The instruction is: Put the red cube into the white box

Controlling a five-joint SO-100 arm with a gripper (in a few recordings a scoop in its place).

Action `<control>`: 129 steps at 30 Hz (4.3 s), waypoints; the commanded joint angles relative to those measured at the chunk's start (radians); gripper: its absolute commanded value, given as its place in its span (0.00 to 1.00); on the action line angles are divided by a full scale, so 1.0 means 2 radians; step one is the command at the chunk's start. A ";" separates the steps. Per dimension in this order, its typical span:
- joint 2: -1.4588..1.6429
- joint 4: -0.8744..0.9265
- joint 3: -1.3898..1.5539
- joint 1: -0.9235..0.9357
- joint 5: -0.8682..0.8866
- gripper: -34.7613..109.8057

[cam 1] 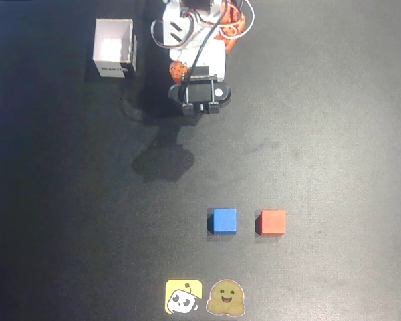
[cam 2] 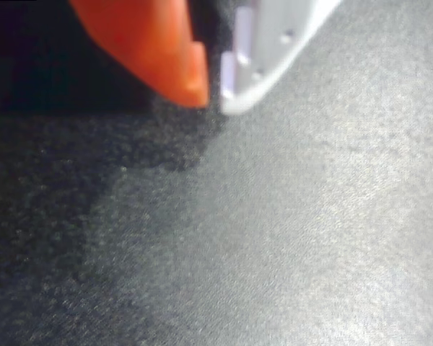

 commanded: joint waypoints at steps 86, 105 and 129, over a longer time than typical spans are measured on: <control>-0.802 -0.146 -0.649 -0.224 0.168 0.26; -0.867 -0.105 -0.731 -0.199 0.178 0.26; -0.936 -0.137 -0.775 -0.229 0.202 0.35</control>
